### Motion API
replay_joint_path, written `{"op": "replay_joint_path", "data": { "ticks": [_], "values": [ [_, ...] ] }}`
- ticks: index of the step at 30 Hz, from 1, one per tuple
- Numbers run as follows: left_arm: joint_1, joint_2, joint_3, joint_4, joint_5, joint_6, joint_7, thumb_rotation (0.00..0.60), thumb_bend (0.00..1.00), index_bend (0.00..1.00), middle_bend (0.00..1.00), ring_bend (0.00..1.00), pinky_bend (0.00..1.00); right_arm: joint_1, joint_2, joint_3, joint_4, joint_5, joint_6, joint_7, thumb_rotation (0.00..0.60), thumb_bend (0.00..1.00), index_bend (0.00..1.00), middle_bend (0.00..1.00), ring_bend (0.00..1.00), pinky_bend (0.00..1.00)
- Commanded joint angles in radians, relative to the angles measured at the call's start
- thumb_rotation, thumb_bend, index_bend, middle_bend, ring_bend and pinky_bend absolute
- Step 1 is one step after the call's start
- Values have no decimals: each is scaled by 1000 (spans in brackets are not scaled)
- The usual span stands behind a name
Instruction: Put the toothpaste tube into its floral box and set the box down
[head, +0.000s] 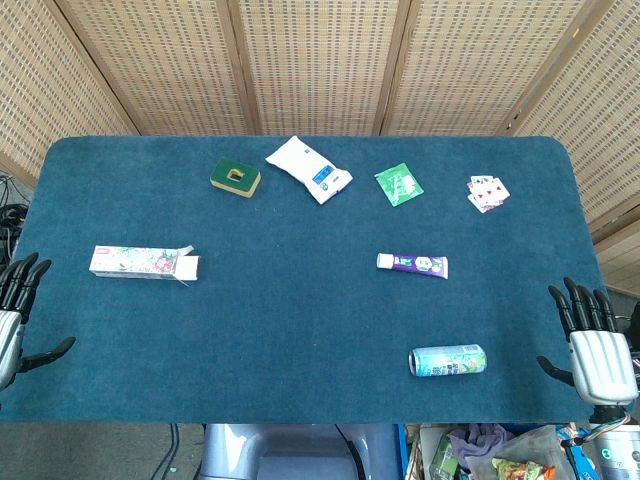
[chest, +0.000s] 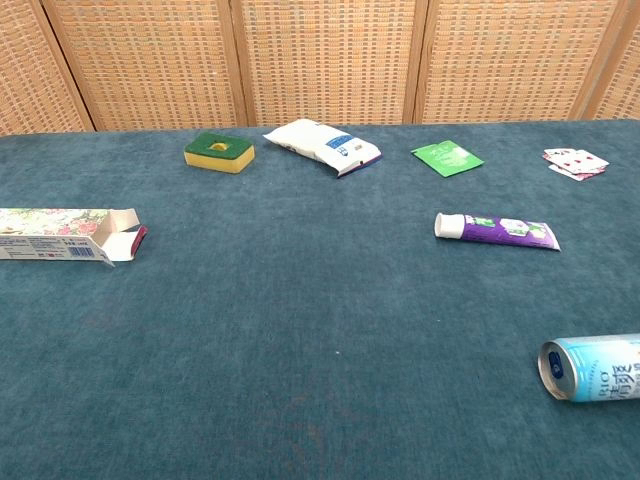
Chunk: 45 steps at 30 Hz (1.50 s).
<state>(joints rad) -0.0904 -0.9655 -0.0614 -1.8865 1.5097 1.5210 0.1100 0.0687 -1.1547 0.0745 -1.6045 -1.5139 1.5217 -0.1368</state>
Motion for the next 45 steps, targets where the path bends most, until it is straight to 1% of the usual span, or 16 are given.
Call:
{"op": "replay_joint_path", "data": {
  "ticks": [1, 6, 8, 10, 13, 14, 16, 18, 21, 23, 26, 30, 35, 39, 45],
  "values": [
    [-1, -1, -1, 0, -1, -1, 1, 600, 178, 0, 0, 0, 0, 1, -1, 0, 1, -1, -1, -2, 600, 0, 0, 0, 0, 0],
    [-3, 2, 0, -1, -2, -8, -7, 600, 179, 0, 0, 0, 0, 11, -8, -3, 8, -2, -21, 4, 600, 0, 0, 0, 0, 0],
    [-3, 4, -1, -1, -1, -6, -14, 600, 179, 0, 0, 0, 0, 26, -11, -1, 12, 4, -52, 32, 600, 0, 0, 0, 0, 0],
    [-2, 4, -2, 3, 0, -3, -19, 600, 179, 0, 0, 0, 0, 53, -14, 11, 18, 17, -92, 59, 600, 0, 0, 0, 0, 0],
    [-4, 4, -4, 6, -2, -5, -25, 600, 179, 0, 0, 0, 0, 112, -26, 46, 36, 44, -164, 66, 600, 0, 0, 0, 0, 0],
    [-6, 5, -5, 6, -4, -9, -28, 600, 179, 0, 0, 0, 0, 142, -28, 61, 38, 55, -201, 67, 600, 0, 0, 2, 0, 0],
    [-14, 4, -13, 8, -22, -23, -29, 600, 179, 0, 0, 0, 0, 229, -33, 107, 35, 102, -320, 74, 600, 0, 0, 22, 0, 0],
    [-19, 3, -19, 6, -37, -30, -26, 600, 179, 0, 0, 0, 0, 276, -38, 135, 33, 138, -379, 62, 600, 0, 0, 62, 6, 4],
    [-27, -1, -27, 8, -58, -42, -19, 600, 179, 0, 0, 0, 0, 337, -60, 171, 25, 195, -446, 50, 600, 0, 24, 136, 71, 87],
    [-31, -5, -32, 11, -70, -46, -12, 600, 179, 0, 0, 0, 0, 364, -76, 188, 24, 230, -475, 45, 600, 0, 82, 191, 128, 183],
    [-36, -12, -37, 14, -78, -50, -2, 600, 179, 0, 0, 0, 0, 395, -101, 203, 33, 273, -507, 32, 600, 0, 153, 247, 182, 254],
    [-43, -22, -40, 19, -86, -57, 14, 600, 179, 0, 0, 0, 0, 452, -163, 220, 72, 359, -556, -19, 600, 0, 202, 289, 223, 284],
    [-55, -28, -45, 23, -109, -78, 30, 600, 181, 0, 0, 0, 0, 506, -244, 214, 128, 436, -588, -98, 600, 6, 241, 320, 245, 296],
    [-59, -27, -51, 22, -126, -82, 30, 600, 181, 0, 0, 0, 0, 551, -320, 209, 193, 491, -600, -164, 600, 30, 251, 327, 246, 296],
    [-62, -28, -54, 23, -141, -88, 32, 600, 181, 0, 0, 0, 0, 621, -425, 240, 314, 623, -624, -227, 600, 73, 257, 333, 246, 296]
  ]
}}
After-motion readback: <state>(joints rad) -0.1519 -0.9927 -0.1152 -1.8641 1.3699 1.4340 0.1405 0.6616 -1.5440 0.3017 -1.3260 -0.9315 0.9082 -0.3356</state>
